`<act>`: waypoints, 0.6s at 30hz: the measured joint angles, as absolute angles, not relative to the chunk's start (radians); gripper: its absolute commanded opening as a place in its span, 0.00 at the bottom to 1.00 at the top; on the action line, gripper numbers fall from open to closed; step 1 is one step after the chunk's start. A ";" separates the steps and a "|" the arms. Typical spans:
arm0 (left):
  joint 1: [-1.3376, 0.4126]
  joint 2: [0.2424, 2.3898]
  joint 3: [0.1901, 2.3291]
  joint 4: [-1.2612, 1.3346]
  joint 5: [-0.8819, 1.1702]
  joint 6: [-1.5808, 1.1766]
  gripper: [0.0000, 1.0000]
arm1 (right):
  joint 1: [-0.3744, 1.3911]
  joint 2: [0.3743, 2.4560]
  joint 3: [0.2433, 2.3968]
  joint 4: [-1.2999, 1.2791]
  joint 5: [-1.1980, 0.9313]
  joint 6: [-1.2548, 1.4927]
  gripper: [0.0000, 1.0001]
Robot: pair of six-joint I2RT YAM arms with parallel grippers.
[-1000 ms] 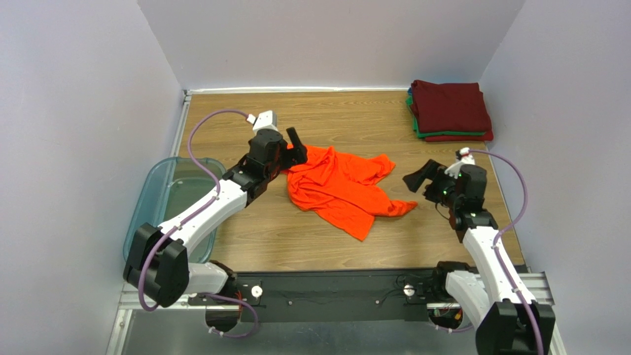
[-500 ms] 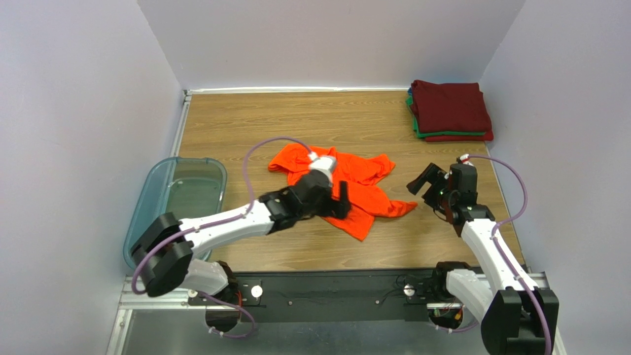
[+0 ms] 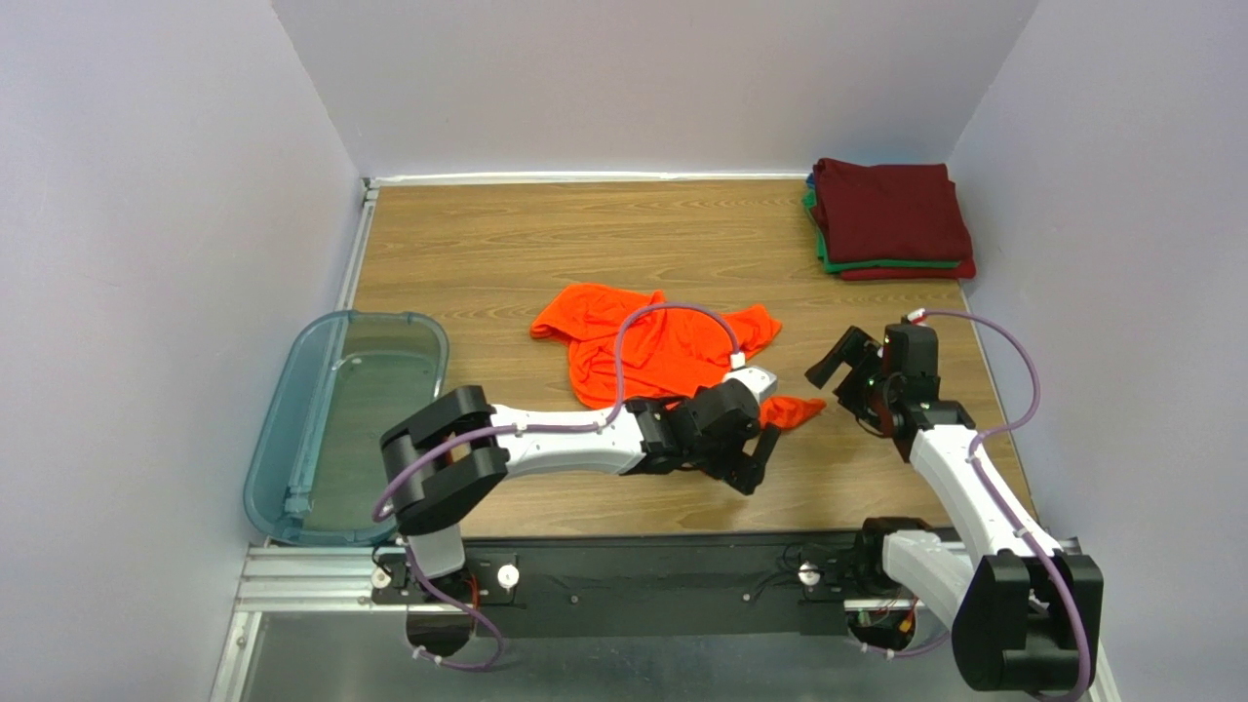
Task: Fold and stack the t-shirts
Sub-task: Flatten the tshirt out
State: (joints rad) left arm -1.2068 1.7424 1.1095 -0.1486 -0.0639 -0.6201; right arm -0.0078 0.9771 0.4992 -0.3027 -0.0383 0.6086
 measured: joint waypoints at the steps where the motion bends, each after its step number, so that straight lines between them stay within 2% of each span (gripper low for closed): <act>1: -1.209 1.753 1.114 -0.159 -0.063 -0.617 0.91 | -0.008 0.978 0.499 -0.303 -0.033 0.606 1.00; 6: -1.206 1.803 1.117 -0.229 -0.073 -0.630 0.86 | -0.008 0.989 0.499 -0.309 -0.010 0.593 1.00; 12: -1.206 1.838 1.140 -0.276 -0.125 -0.667 0.69 | -0.008 1.021 0.499 -0.309 -0.001 0.582 1.00; 16: -1.206 1.881 1.193 -0.300 -0.171 -0.698 0.52 | -0.008 1.040 0.499 -0.310 0.002 0.574 1.00; 18: -1.206 1.897 1.213 -0.321 -0.197 -0.716 0.32 | -0.008 1.043 0.499 -0.310 0.007 0.574 1.00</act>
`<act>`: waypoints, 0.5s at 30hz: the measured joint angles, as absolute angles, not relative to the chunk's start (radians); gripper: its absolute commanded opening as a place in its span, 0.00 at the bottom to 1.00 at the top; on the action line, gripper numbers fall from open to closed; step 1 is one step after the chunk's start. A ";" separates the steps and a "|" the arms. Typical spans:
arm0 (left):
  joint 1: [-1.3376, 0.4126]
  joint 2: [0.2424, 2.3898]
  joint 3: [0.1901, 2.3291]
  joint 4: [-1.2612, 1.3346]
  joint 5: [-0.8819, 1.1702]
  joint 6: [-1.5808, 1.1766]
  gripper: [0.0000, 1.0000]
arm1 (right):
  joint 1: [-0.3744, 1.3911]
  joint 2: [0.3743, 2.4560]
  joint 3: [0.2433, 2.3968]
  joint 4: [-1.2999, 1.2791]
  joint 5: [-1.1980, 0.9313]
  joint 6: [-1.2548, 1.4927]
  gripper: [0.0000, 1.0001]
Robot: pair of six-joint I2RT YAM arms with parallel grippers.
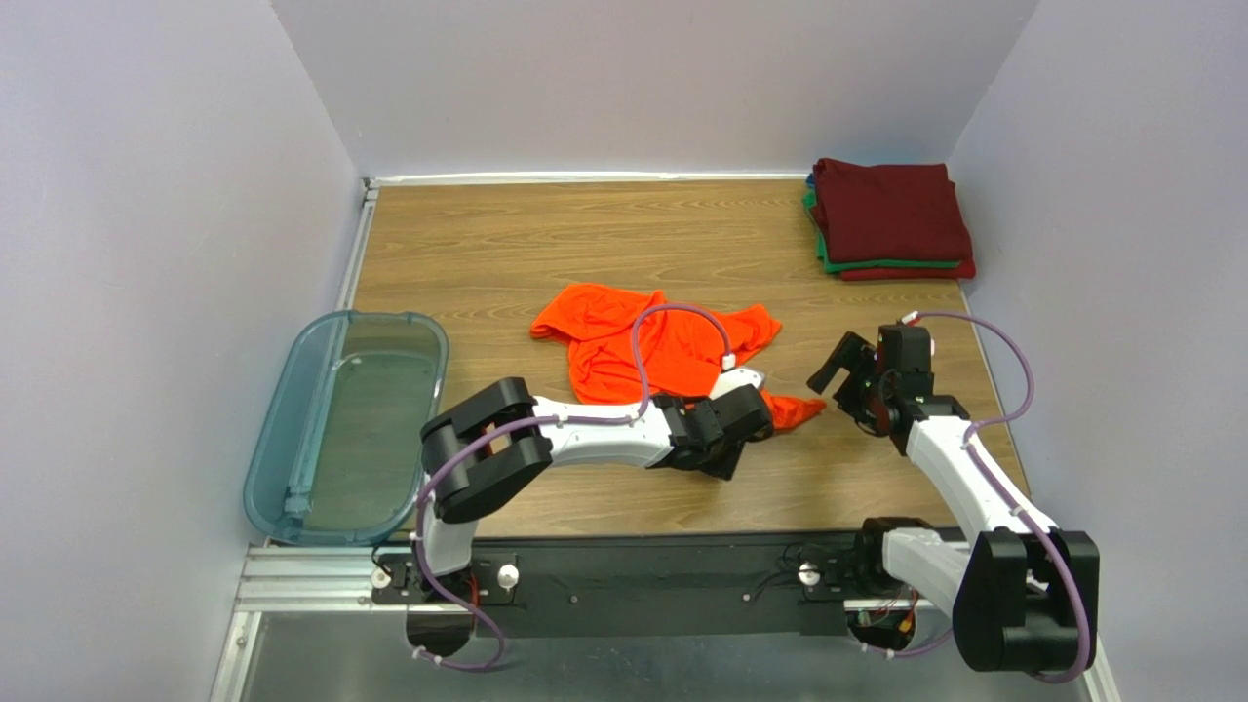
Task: Fold and stack the t-shirts
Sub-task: Flatten the tshirt out
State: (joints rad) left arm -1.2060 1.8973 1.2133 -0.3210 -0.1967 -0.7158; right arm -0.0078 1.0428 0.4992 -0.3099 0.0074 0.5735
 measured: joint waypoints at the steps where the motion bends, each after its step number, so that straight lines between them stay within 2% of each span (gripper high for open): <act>1: -1.206 1.900 1.219 -0.327 -0.207 -0.725 0.04 | -0.008 1.043 0.499 -0.310 0.010 0.573 1.00; 2: -1.204 1.907 1.223 -0.338 -0.222 -0.736 0.00 | -0.008 1.043 0.499 -0.310 0.010 0.572 1.00; 9: -1.164 1.905 1.211 -0.333 -0.244 -0.814 0.00 | -0.008 1.042 0.499 -0.310 0.010 0.555 1.00; 15: -1.091 1.761 1.046 -0.364 -0.342 -0.902 0.00 | -0.008 1.028 0.498 -0.309 -0.025 0.527 1.00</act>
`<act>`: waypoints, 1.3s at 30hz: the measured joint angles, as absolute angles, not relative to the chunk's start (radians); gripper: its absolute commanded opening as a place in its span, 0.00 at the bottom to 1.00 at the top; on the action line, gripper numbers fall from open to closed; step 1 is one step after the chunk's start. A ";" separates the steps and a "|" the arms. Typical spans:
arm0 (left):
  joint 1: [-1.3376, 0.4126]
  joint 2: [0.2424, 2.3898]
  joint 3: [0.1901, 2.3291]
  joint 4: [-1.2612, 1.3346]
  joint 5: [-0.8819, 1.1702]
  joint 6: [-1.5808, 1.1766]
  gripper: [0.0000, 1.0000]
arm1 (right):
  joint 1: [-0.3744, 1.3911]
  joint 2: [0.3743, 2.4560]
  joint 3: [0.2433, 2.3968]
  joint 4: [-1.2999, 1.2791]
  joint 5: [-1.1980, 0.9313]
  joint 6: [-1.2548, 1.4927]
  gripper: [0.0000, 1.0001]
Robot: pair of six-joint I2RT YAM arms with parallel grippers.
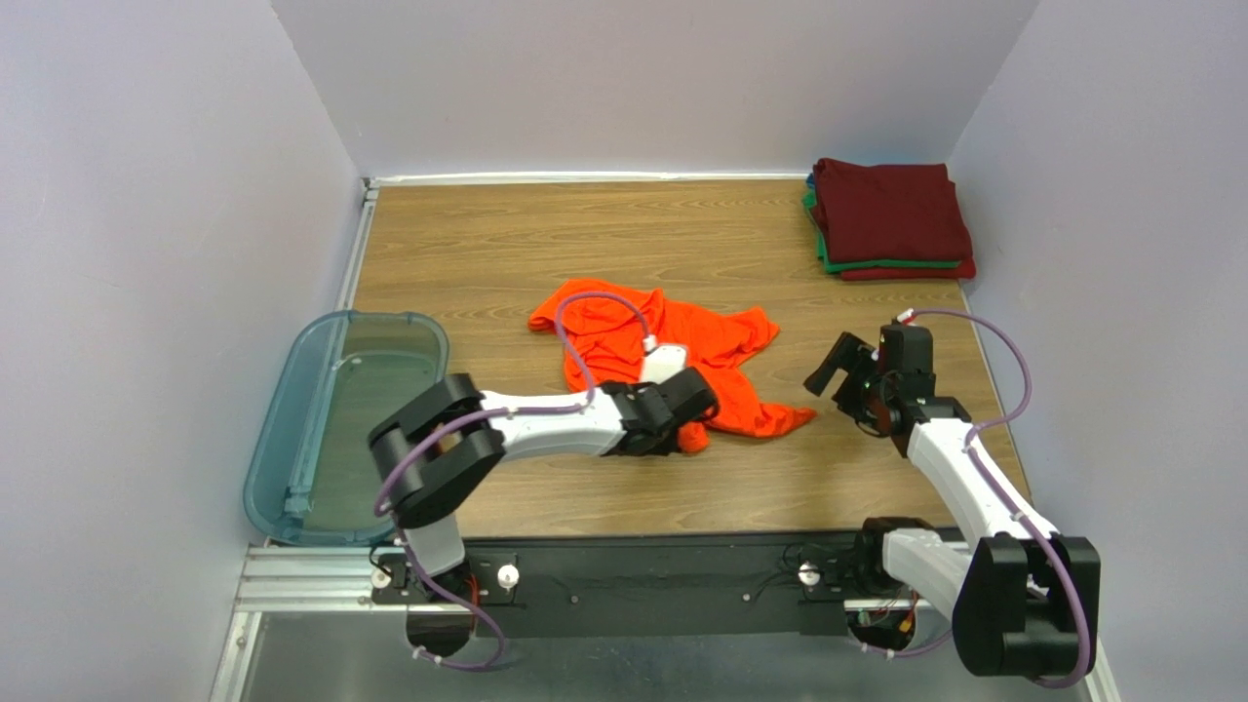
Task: Fold and stack the t-shirts
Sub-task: Flatten the tshirt out
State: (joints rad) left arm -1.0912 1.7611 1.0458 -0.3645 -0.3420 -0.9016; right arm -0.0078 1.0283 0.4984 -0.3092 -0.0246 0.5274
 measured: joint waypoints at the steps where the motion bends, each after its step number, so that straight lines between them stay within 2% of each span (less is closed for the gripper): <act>1: -1.076 1.728 1.011 -0.381 -0.349 -0.907 0.00 | -0.008 1.027 0.498 -0.309 -0.041 0.523 1.00; 7: -1.005 1.530 0.857 -0.511 -0.474 -1.008 0.00 | 0.014 1.035 0.492 -0.310 -0.123 0.519 0.99; 10: -1.001 1.477 0.825 -0.554 -0.515 -1.045 0.00 | 0.093 1.036 0.491 -0.311 -0.140 0.526 0.98; 15: -1.001 1.405 0.766 -0.585 -0.545 -1.090 0.00 | 0.170 1.066 0.482 -0.312 -0.142 0.560 0.84; 19: -1.001 1.332 0.722 -0.584 -0.547 -1.105 0.00 | 0.178 1.126 0.471 -0.310 -0.123 0.582 0.70; 22: -1.000 1.285 0.707 -0.576 -0.550 -1.109 0.00 | 0.178 1.143 0.469 -0.284 -0.120 0.595 0.64; 25: -0.997 1.250 0.697 -0.561 -0.553 -1.107 0.00 | 0.179 1.164 0.467 -0.251 -0.118 0.603 0.42; 26: -0.997 1.242 0.697 -0.558 -0.557 -1.106 0.00 | 0.182 1.174 0.467 -0.243 -0.116 0.605 0.26; 27: -0.996 1.230 0.698 -0.552 -0.564 -1.104 0.00 | 0.182 1.190 0.466 -0.231 -0.117 0.609 0.17; 28: -0.996 1.225 0.698 -0.550 -0.568 -1.103 0.00 | 0.182 1.201 0.467 -0.218 -0.116 0.614 0.01; 33: -0.988 1.174 0.755 -0.566 -0.623 -1.076 0.00 | 0.182 1.221 0.493 -0.213 -0.121 0.609 0.01; 39: -0.963 1.094 0.984 -0.596 -0.778 -1.016 0.00 | 0.182 1.056 0.659 -0.243 -0.113 0.608 0.01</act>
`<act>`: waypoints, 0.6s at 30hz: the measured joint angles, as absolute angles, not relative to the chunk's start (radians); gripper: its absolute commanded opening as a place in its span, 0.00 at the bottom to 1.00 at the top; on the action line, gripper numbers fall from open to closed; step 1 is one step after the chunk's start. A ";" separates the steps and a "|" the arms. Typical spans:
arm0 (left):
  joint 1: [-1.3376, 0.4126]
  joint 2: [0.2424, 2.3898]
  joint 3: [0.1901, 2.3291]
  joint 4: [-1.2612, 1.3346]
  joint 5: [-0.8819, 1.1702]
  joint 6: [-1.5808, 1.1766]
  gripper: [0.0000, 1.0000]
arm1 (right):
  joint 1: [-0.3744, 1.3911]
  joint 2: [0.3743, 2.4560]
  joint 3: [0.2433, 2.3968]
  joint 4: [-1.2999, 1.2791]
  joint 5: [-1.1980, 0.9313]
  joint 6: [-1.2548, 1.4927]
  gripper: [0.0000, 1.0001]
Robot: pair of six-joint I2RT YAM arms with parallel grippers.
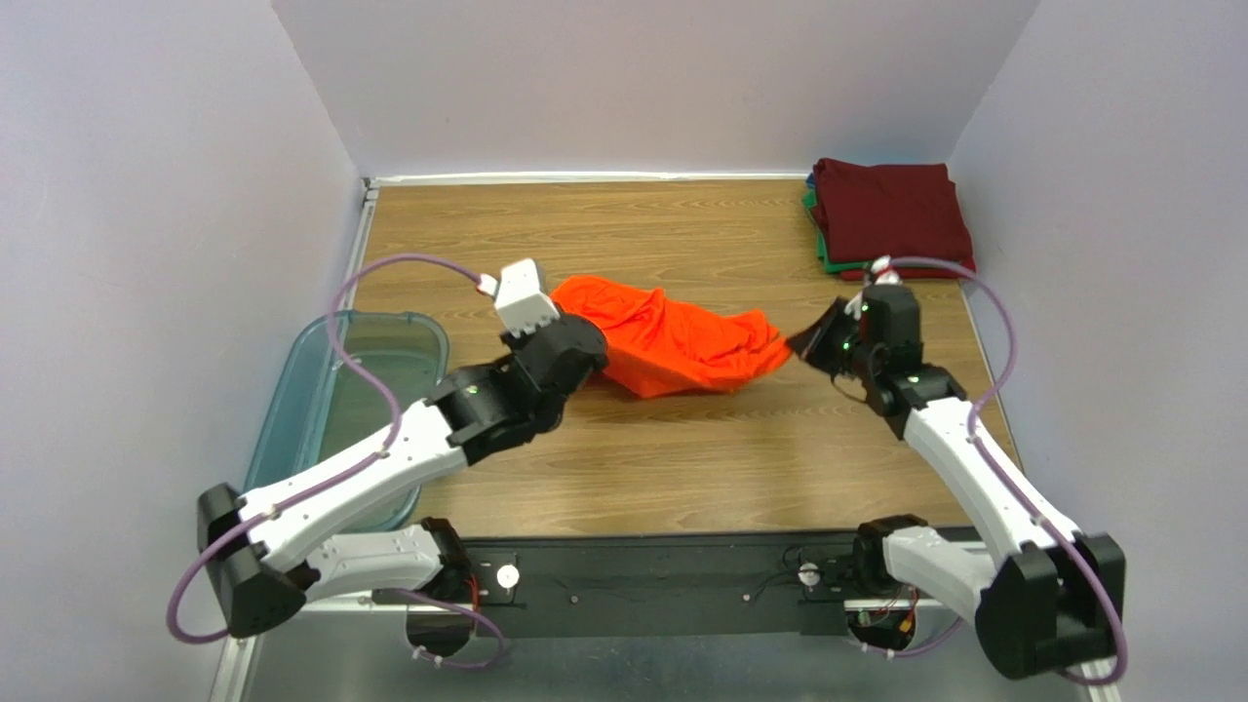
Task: Fold and stack the t-shirts
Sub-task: Flatten the tshirt out
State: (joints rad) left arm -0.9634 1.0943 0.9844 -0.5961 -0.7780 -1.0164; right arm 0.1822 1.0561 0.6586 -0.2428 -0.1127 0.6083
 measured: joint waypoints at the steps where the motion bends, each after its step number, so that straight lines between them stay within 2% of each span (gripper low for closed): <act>1: -0.958 1.076 1.034 -0.583 -0.801 -0.993 0.00 | 0.183 1.038 0.691 -0.245 -0.108 0.609 0.01; 10: -0.951 0.930 1.357 -0.387 -0.973 -0.657 0.00 | 0.183 0.939 1.108 -0.319 0.000 0.605 0.01; 18: -0.951 0.916 1.612 -0.204 -0.896 -0.374 0.00 | 0.192 0.987 1.522 -0.361 -0.080 0.578 0.01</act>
